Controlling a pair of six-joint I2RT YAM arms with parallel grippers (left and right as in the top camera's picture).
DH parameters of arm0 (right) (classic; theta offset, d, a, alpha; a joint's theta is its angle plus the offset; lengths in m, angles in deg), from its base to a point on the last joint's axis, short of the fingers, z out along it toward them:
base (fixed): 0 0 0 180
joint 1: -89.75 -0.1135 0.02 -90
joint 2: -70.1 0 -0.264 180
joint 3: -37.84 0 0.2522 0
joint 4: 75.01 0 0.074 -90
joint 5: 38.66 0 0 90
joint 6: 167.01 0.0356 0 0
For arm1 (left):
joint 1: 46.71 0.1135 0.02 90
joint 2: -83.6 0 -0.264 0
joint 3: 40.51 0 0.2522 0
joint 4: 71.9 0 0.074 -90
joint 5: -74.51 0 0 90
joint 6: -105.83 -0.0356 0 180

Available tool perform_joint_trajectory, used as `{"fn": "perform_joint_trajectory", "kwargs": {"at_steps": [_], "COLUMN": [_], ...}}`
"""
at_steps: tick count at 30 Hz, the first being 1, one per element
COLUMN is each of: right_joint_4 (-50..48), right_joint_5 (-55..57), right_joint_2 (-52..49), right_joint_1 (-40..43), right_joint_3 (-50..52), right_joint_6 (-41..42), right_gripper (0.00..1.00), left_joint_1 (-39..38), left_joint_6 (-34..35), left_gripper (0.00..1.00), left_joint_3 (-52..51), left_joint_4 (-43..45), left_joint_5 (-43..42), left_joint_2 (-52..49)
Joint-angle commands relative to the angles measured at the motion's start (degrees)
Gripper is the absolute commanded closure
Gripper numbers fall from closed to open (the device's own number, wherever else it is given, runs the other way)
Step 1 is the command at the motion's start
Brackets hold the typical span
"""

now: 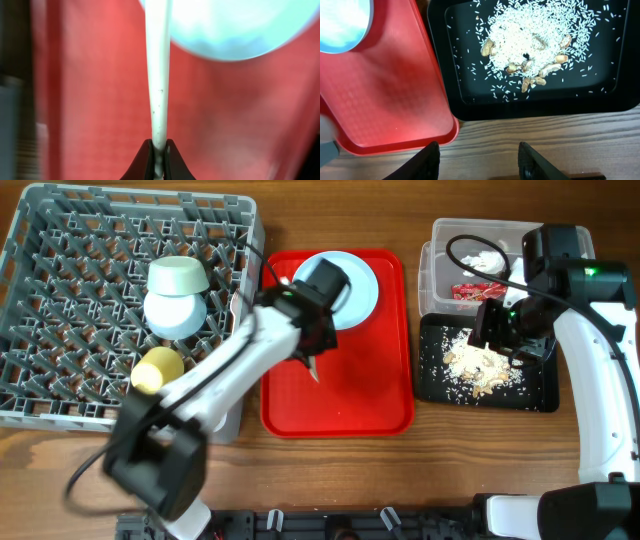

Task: Sort waste into correct bins and load items into the dishwasher rack
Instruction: 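Carry the spoon with the left gripper into the rack, then reach the left gripper to the light-blue plate on the red tray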

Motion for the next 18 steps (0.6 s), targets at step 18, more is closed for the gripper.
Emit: {"fn": "perform_joint_trajectory", "kwargs": {"at_steps": [18], "right_joint_4": [0.44], "right_joint_5": [0.33], "right_joint_2": [1.18], "right_joint_1": [0.02], "right_joint_3": [-1.22], "right_joint_6": [-1.09], "right_gripper": [0.49], "left_joint_1": [24.15], "left_joint_6": [-33.79], "left_gripper": [0.96], "left_joint_3": [-0.11], "left_joint_4": [0.70], "left_joint_5": [2.71], "left_joint_2": [4.57]}}
